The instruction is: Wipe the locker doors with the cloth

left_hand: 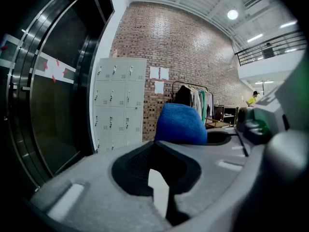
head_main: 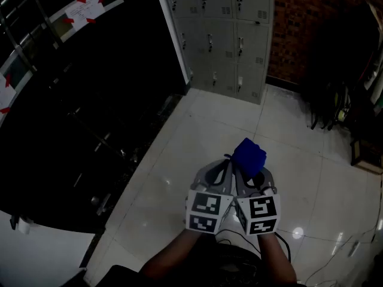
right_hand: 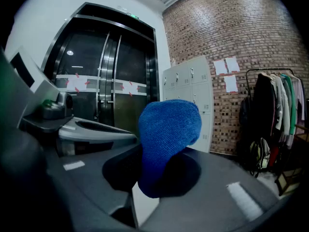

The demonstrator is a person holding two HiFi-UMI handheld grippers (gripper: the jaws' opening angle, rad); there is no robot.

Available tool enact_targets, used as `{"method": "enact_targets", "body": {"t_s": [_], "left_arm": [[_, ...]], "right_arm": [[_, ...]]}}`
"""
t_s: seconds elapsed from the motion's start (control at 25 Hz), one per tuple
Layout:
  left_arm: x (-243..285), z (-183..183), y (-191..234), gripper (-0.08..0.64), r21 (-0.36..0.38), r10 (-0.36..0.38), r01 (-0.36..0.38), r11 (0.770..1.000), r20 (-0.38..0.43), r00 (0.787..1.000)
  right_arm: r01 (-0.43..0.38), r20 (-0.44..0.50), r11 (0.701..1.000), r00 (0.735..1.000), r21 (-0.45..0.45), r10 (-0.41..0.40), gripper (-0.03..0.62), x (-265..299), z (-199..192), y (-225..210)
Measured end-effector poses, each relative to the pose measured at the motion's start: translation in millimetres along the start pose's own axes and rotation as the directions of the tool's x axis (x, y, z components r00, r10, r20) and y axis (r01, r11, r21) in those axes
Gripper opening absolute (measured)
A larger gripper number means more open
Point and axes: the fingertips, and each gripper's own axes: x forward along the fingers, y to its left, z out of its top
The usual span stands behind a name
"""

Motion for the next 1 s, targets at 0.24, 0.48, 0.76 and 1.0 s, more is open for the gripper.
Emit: {"method": "enact_targets", "body": {"t_s": [0.24,0.48,0.76,1.0], "left_arm": [[27.9,30.2,92.6,0.000,-0.013,-0.016,0.016,1.000,0.000,1.000],[52.1,44.3,182.4,0.000,-0.036,-0.042,0.042,0.998,-0.001,0.999],[78.0,53.6,231.8,0.000,-0.042,-0.068,0.068,0.997,-0.001,0.998],[109.4,61.5,265.9,0.000,-0.037,-0.066,0.066,0.997,-0.001,0.998]], "right_arm": [[0.019,-0.016,1.000,1.000,-0.009,-0.019,0.072,88.7,39.0,22.7],[0.034,-0.038,0.999,0.999,-0.020,-0.035,0.071,173.0,62.9,53.7],[0.064,-0.053,0.998,0.996,-0.018,-0.065,0.072,225.4,71.6,56.9],[0.059,-0.048,0.998,0.997,-0.020,-0.060,0.072,274.1,79.4,49.2]]}}
